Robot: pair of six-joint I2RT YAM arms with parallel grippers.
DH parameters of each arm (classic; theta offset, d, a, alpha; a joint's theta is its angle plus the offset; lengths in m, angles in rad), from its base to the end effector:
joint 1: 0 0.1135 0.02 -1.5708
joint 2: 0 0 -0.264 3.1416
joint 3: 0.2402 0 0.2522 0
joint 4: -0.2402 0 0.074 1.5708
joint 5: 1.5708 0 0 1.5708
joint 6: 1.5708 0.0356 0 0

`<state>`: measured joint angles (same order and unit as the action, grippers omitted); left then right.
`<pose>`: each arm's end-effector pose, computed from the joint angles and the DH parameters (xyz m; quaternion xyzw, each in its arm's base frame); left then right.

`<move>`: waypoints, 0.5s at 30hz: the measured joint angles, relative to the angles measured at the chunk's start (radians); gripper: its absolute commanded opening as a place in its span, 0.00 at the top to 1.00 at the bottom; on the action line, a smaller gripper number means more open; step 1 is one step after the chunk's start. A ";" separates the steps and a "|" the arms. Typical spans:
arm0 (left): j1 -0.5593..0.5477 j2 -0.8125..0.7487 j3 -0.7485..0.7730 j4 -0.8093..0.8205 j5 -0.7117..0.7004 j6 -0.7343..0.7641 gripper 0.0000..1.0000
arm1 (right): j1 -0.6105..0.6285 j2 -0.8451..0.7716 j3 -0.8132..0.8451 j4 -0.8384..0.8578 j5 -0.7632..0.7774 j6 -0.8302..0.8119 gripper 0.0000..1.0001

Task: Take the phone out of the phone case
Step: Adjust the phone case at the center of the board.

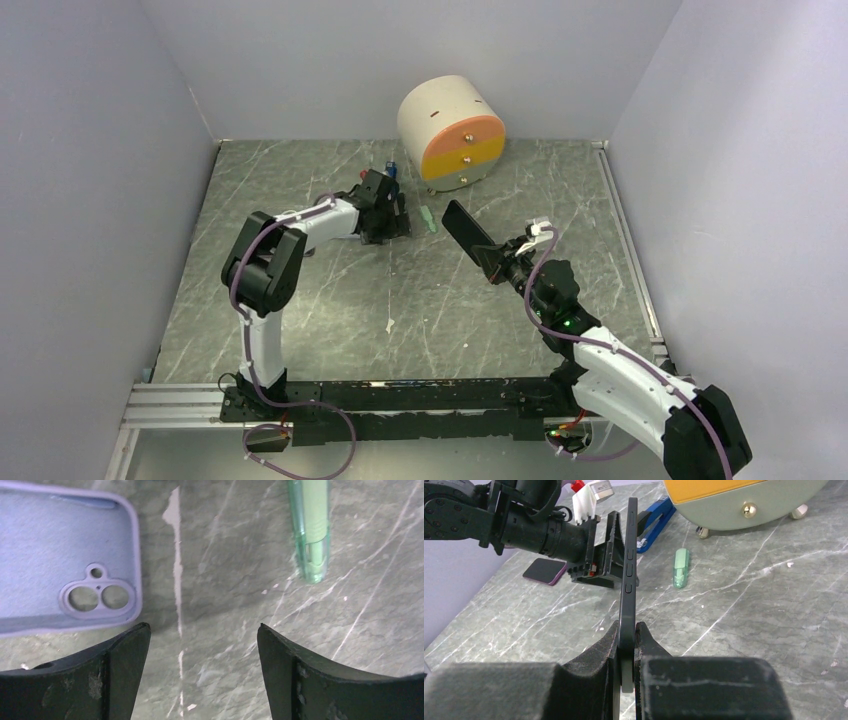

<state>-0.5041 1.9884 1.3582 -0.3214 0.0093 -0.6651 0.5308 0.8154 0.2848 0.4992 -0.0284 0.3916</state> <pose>0.3710 -0.2051 0.1697 -0.0752 0.9495 -0.1718 0.2516 0.1635 0.0971 0.2300 -0.0598 0.7156 0.3188 0.6186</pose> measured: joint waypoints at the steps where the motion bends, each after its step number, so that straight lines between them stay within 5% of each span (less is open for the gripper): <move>1: 0.002 -0.010 -0.011 -0.005 -0.008 -0.001 0.16 | 0.000 -0.001 0.000 -0.002 0.001 0.000 1.00; 15: 0.049 -0.047 -0.052 -0.079 -0.169 0.017 0.15 | 0.000 -0.011 0.000 -0.006 0.003 -0.004 1.00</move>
<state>-0.4553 1.9415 1.3064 -0.4000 -0.1596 -0.6479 0.5308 0.8047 0.2848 0.4931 -0.0257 0.3878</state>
